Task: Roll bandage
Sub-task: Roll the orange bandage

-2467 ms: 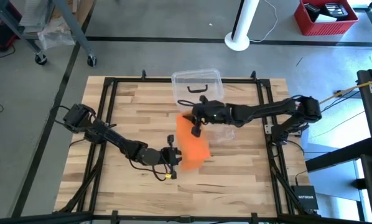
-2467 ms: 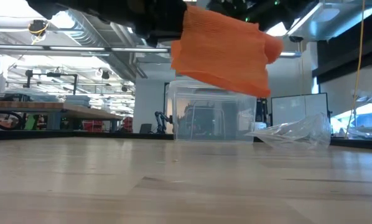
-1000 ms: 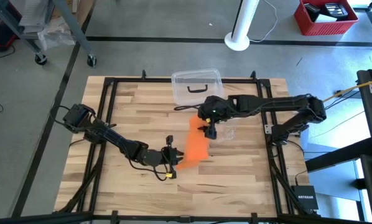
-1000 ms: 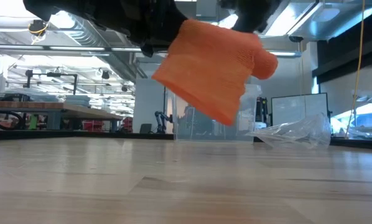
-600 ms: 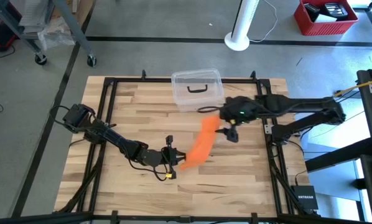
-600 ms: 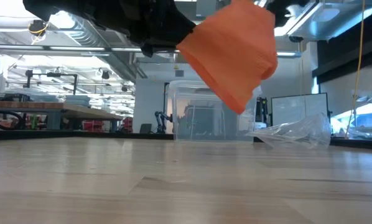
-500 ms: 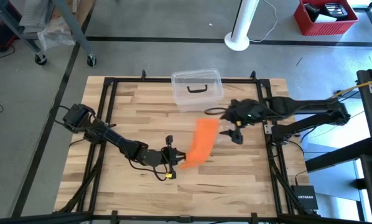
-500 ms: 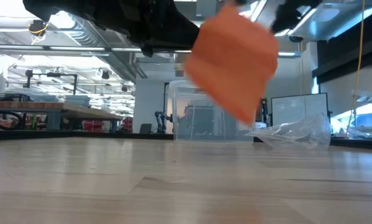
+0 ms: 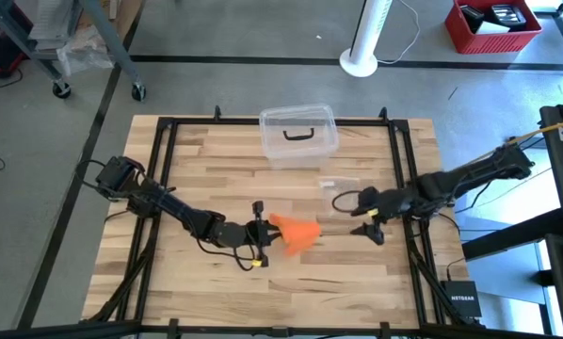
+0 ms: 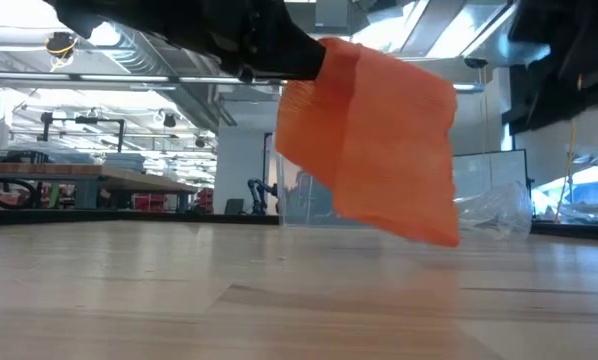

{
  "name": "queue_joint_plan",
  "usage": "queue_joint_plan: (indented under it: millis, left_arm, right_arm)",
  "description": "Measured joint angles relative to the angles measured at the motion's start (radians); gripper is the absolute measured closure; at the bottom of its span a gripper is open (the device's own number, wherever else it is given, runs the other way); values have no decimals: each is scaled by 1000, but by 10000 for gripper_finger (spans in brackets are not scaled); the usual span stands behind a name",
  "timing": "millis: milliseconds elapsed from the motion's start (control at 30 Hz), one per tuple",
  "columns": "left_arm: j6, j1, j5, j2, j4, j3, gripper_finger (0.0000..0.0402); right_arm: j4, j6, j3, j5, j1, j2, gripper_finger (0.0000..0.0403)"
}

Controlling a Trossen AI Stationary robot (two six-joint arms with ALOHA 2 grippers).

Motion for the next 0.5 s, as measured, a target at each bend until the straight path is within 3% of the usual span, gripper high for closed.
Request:
queue_joint_plan:
  millis: [100, 233, 333, 500]
  left_arm:
    - [0, 17, 0, 0, 2, 0, 400]
    - [24, 31, -2, 0, 18, 0, 400]
    - [26, 38, -1, 0, 24, 0, 400]
    - [22, 40, -2, 0, 28, 0, 400]
  right_arm:
    - [147, 6, -85, 40, 24, 44, 78]
    - [607, -59, -216, 81, 60, 122, 78]
    - [877, -141, -285, 175, 91, 211, 78]
    - [971, -188, -309, 276, 105, 382, 78]
